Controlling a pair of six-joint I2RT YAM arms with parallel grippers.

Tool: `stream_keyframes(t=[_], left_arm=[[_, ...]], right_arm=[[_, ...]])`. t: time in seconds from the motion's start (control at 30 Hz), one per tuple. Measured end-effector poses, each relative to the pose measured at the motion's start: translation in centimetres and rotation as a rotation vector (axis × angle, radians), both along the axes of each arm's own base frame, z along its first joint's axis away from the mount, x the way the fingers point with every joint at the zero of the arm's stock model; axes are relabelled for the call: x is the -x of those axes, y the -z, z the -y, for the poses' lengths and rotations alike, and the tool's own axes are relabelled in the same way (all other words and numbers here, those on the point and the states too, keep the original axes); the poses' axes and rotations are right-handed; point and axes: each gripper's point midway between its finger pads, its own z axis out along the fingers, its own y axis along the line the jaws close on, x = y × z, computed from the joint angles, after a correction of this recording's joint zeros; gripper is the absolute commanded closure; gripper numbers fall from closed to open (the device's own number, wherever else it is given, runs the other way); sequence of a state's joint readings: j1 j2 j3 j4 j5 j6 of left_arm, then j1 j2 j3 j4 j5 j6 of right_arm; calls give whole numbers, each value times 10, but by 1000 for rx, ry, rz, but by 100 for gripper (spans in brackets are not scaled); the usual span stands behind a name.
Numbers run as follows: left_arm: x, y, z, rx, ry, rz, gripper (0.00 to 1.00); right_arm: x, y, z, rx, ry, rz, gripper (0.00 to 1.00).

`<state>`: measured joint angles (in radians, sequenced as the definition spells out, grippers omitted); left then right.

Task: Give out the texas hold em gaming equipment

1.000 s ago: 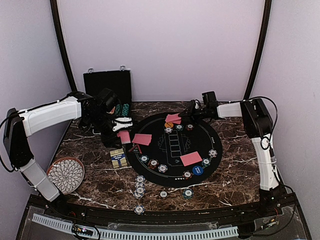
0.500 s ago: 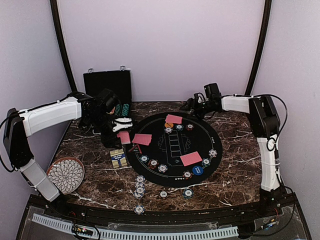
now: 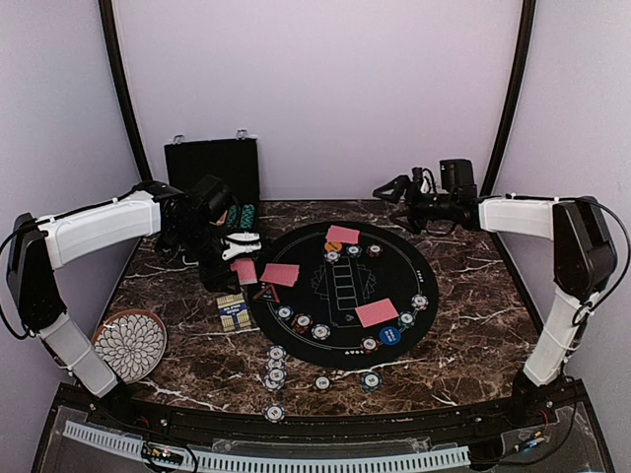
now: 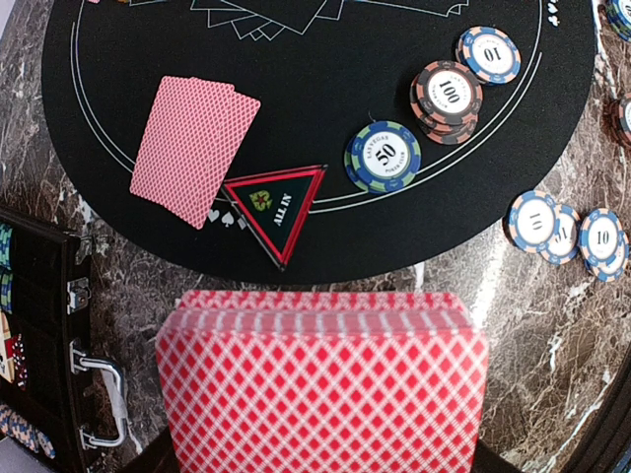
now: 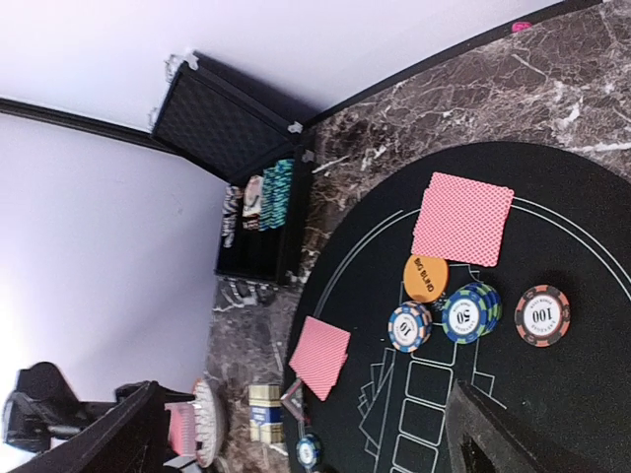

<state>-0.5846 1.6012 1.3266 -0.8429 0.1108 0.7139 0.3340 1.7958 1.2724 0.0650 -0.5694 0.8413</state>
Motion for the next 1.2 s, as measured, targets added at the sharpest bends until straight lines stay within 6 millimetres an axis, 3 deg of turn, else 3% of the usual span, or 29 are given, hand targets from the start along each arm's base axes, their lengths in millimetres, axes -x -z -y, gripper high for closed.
stream_keyframes(t=[0.13, 0.27, 0.47, 0.6, 0.77, 0.87, 1.0, 1.1, 1.2], left_arm=[[0, 0, 0, 1, 0, 0, 100], [0, -2, 0, 3, 0, 3, 100], [1, -8, 0, 14, 1, 20, 100], [1, -12, -1, 19, 1, 28, 100], [1, -12, -1, 19, 0, 29, 100], [1, -12, -1, 19, 1, 30, 100], [1, -12, -1, 18, 4, 30, 100], [1, -12, -1, 18, 4, 30, 100], [1, -12, -1, 19, 5, 30, 100]], right_arm=[[-8, -5, 16, -103, 28, -14, 1], [3, 0, 0, -92, -11, -31, 1], [62, 11, -56, -225, -199, -120, 1], [91, 17, -87, -203, -265, -136, 1], [140, 33, -112, -165, -276, -149, 1], [154, 48, -129, -77, -259, -180, 1], [170, 54, -158, 11, -255, -179, 1], [183, 59, -162, -5, -268, -181, 2], [182, 70, -156, 22, -251, -204, 1]])
